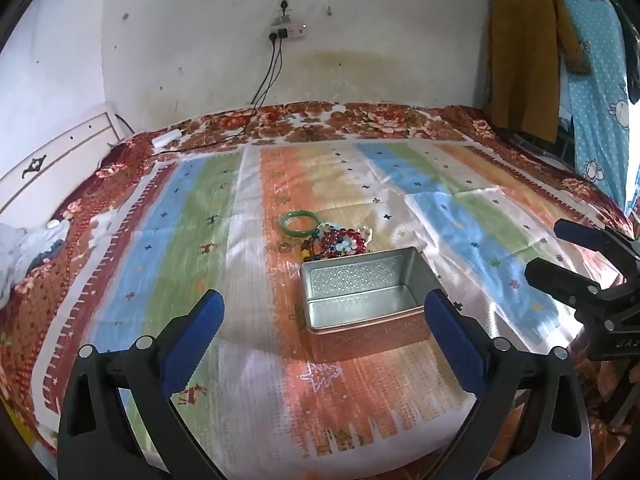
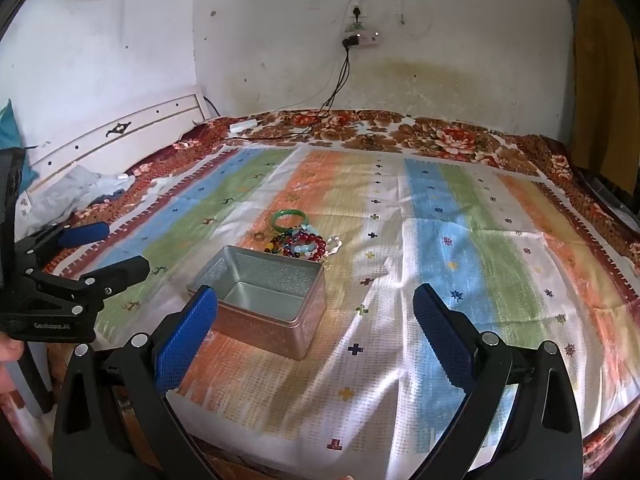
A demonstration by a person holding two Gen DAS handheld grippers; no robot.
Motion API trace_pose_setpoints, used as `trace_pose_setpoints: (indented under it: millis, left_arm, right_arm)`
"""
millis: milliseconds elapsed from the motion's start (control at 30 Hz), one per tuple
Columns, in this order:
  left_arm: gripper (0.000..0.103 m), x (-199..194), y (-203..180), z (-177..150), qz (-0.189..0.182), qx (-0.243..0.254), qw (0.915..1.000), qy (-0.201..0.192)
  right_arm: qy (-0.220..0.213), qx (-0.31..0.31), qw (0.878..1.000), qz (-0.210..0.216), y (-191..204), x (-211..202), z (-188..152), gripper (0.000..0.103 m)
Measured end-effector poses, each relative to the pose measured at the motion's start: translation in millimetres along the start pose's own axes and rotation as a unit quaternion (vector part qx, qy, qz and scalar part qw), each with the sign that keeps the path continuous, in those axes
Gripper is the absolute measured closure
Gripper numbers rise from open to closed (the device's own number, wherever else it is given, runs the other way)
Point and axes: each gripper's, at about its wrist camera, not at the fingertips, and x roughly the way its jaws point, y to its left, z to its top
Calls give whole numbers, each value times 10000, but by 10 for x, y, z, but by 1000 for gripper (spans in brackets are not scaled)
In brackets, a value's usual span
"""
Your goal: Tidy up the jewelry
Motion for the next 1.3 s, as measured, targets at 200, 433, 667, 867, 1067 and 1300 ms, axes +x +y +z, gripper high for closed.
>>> trace_pose_setpoints:
  millis: [200,433,667,867,1067,1300]
  left_arm:
    - [5,-24,-71,-17,-42,143,9999,3]
    - [5,-5,-72,-23,28,144,9999,73]
    - [5,-17,-52,-43,2,114,9999,21]
    - [5,-22,-86,-42,138,164,9998,22]
    - [5,-21,-44,-25,278,50,9996,66]
    - [5,-52,-14,-13,232,-75,9997,-35]
  right_arm:
    - [-69,-15,10000,13,39,-32,-20,4]
    - [-115,-26,9999,46,18,-30,-9,4]
    - [74,12,9999,137,8,-4,-18,4]
    - [161,169,9996,147,-57,8,-36,4]
    - [80,206,9995,220,-53,-20,-17,4]
    - [299,198,9993,102,-62,29,-10,4]
